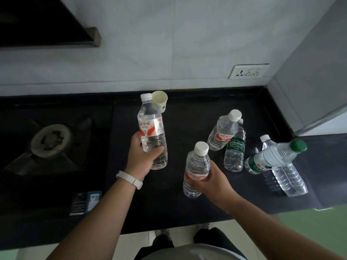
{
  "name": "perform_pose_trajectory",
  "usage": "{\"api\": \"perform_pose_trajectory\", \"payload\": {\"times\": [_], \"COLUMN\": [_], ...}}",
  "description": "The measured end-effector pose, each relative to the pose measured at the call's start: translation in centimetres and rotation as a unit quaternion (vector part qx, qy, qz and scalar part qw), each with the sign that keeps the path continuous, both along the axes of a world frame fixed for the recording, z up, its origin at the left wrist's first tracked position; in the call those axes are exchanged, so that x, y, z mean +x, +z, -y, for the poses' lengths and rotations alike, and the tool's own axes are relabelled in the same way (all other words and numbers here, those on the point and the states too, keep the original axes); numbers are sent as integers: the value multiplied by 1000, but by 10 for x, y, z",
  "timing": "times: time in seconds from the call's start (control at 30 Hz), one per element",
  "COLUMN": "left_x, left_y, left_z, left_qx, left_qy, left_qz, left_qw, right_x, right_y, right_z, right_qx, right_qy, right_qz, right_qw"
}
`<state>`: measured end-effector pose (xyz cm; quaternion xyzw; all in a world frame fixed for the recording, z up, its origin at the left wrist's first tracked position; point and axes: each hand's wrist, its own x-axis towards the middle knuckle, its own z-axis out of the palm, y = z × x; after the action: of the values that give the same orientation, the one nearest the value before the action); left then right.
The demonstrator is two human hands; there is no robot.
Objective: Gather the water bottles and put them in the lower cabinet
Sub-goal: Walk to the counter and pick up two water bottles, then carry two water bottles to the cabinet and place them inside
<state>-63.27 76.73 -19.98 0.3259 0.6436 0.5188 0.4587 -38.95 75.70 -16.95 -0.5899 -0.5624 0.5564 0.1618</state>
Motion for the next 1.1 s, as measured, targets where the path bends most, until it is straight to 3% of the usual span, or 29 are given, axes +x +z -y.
{"api": "perform_pose_trajectory", "payload": {"times": [0.27, 0.43, 1.0, 1.1], "left_x": [-13, -13, 77, 104], "left_y": [54, 73, 124, 132], "left_z": [26, 47, 128, 146], "left_qx": [120, 169, 191, 174], "left_qy": [-87, -103, 32, 51], "left_qz": [108, 121, 156, 119], "left_qw": [983, 973, 969, 976], "right_x": [-31, -36, 35, 58], "right_y": [40, 64, 114, 115], "right_z": [28, 33, 40, 46], "right_qx": [57, 92, 114, 101], "right_qy": [8, 32, 128, 144], "right_qz": [-47, -85, -176, -188], "right_qw": [997, 992, 969, 966]}}
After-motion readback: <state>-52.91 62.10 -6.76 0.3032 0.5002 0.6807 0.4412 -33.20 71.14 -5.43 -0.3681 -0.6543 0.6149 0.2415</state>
